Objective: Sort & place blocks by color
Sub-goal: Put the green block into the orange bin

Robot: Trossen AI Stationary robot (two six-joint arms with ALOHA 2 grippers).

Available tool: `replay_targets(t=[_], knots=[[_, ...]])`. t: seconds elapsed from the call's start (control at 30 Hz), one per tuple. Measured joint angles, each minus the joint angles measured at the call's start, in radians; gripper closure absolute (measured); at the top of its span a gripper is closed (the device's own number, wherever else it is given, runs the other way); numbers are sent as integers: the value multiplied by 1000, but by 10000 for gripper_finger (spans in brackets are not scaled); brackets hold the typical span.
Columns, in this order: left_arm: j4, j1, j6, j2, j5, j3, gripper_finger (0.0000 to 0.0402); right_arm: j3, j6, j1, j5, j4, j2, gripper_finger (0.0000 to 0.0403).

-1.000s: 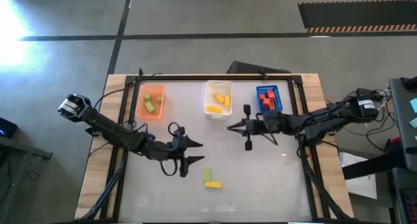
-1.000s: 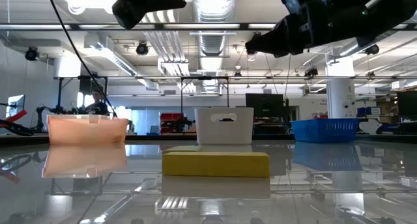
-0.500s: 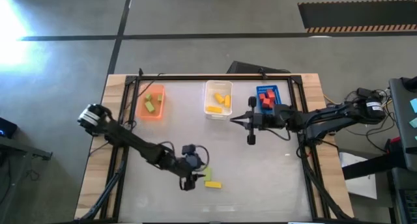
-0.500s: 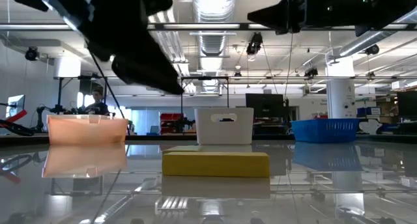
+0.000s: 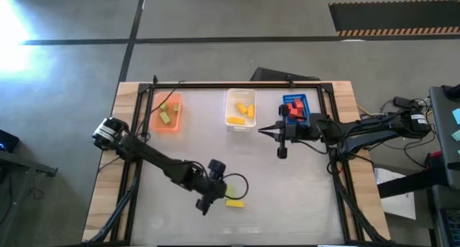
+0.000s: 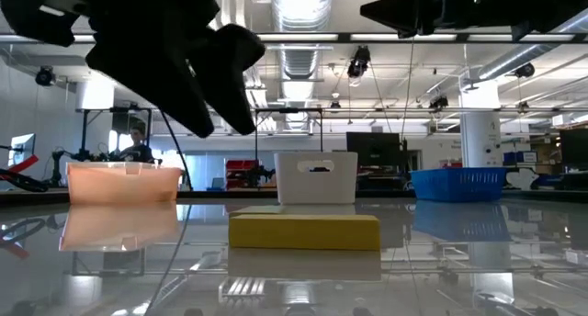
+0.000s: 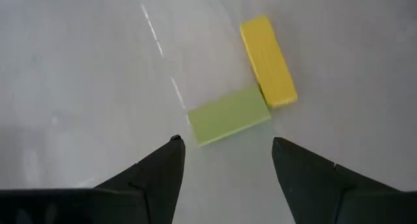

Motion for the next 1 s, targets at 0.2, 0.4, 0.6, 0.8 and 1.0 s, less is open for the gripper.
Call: replay_targets(t=[0.2, 0.4, 0.6, 0.8, 1.0], knots=[[-2, 47, 240, 51, 111, 48, 187, 0, 3, 0, 2, -11, -1, 394], [-10, 78, 467, 101, 201, 57, 187, -1, 19, 0, 7, -35, 2, 394], [25, 96, 630, 118, 215, 57, 187, -1, 24, 0, 8, -39, -1, 394], [79, 128, 663, 158, 309, 54, 187, -1, 29, 0, 8, -39, -1, 394], [137, 162, 705, 198, 368, 53, 187, -1, 30, 0, 8, -46, 0, 394]])
